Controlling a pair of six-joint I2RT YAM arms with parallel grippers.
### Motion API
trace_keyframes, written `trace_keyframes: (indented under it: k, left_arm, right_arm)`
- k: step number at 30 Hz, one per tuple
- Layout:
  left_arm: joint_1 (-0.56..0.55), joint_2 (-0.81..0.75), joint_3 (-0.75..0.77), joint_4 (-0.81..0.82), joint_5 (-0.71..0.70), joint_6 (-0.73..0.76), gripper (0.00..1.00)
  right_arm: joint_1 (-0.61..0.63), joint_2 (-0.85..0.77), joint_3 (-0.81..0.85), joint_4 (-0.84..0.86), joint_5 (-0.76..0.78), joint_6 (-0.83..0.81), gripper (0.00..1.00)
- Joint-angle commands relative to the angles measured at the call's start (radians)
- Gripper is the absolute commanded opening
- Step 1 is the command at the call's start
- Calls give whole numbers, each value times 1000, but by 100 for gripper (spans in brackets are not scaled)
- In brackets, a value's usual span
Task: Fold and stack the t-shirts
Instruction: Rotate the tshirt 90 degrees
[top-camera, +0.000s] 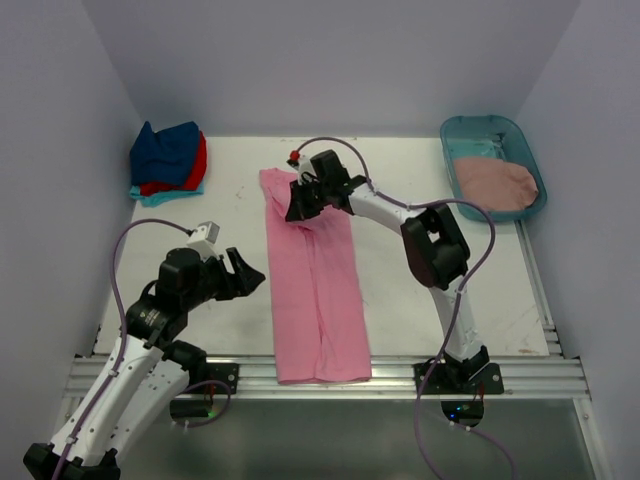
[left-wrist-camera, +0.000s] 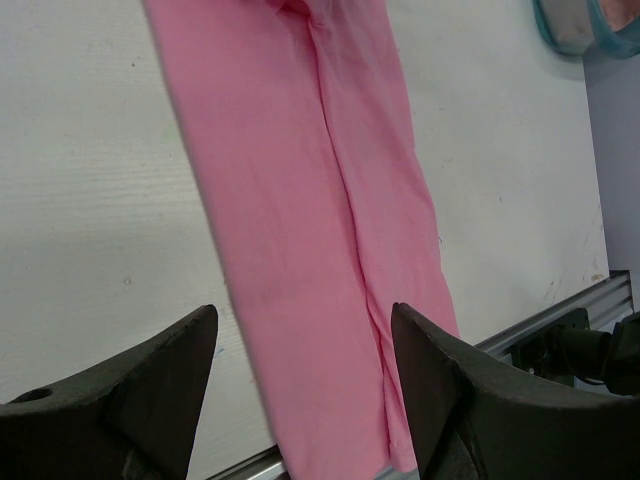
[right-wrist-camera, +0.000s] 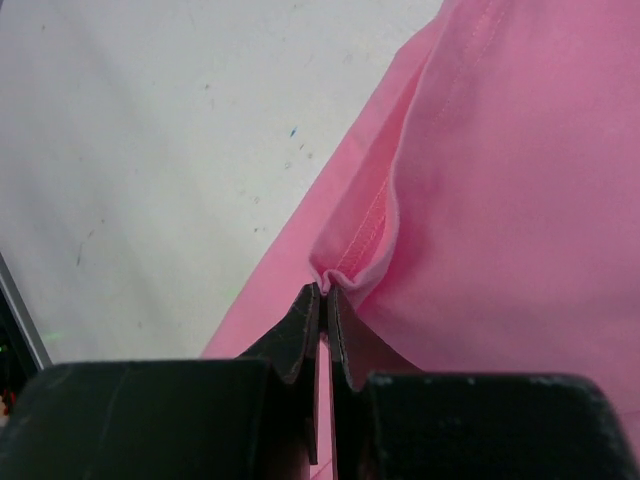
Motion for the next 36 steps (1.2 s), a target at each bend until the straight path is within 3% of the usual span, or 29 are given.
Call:
trace_keyframes:
  k: [1, 3, 4, 5, 6, 9, 11, 14, 18, 20, 22, 23, 24, 25, 26, 29, 30, 32, 33, 34, 36]
  left_arm:
    - [-5, -7, -4, 33, -4, 7, 73]
    - [-5, -7, -2, 33, -4, 6, 73]
    - [-5, -9, -2, 33, -4, 6, 73]
    - [-5, -7, -2, 32, -5, 6, 73]
    - [-5, -12, -2, 30, -5, 6, 73]
    - [-5, -16, -2, 30, -8, 4, 73]
    - [-5, -18, -1, 29, -11, 1, 74]
    - [-5, -15, -1, 37, -19, -2, 74]
    - [-5, 36, 15, 143, -16, -13, 75]
    - [-5, 78, 32, 203, -37, -11, 73]
    - [-5, 179, 67, 305, -59, -5, 70]
    - [-5, 221, 88, 337, -88, 5, 63]
    - [-5, 317, 129, 371, -100, 16, 58]
    - [-5, 370, 154, 426, -120, 35, 51]
    - [-3, 484, 185, 441, -172, 44, 3]
    - [13, 720, 329, 472, -222, 76, 0]
    - [27, 779, 391, 507, -199, 90, 0]
    - [81, 941, 491, 520, -138, 107, 7]
    - [99, 991, 521, 544, -110, 114, 16]
    - [116, 1038, 548, 552, -81, 125, 33]
    - [159, 1154, 630, 552, -21, 137, 47]
  right_arm:
    - [24, -8, 61, -55, -53, -46, 0]
    - [36, 6, 69, -71, -51, -59, 0]
    - [40, 16, 72, -88, -54, -62, 7]
    - [46, 23, 75, -93, -62, -65, 18]
    - [49, 24, 76, -99, -65, -69, 41]
    - [50, 10, 61, -104, -68, -71, 69]
    - [52, -22, 37, -96, -59, -69, 80]
    - [50, -90, -3, -82, -9, -54, 84]
    - [41, -226, -80, -35, 227, 21, 79]
    - [37, -270, -94, -55, 422, 44, 61]
    - [35, -309, -65, -131, 545, 47, 35]
    - [32, -316, -54, -156, 655, 38, 12]
    - [27, -319, -43, -201, 692, 32, 3]
    - [26, -313, -5, -228, 740, 27, 0]
    - [12, -306, 13, -249, 784, 23, 0]
    - [-43, -249, 113, -340, 766, 20, 0]
    - [-60, -208, 168, -392, 745, 18, 4]
    - [-115, -177, 201, -417, 681, 20, 29]
    - [-134, -165, 214, -420, 617, 20, 50]
    - [-169, -142, 221, -418, 589, 21, 63]
    - [-192, -116, 250, -418, 527, 20, 78]
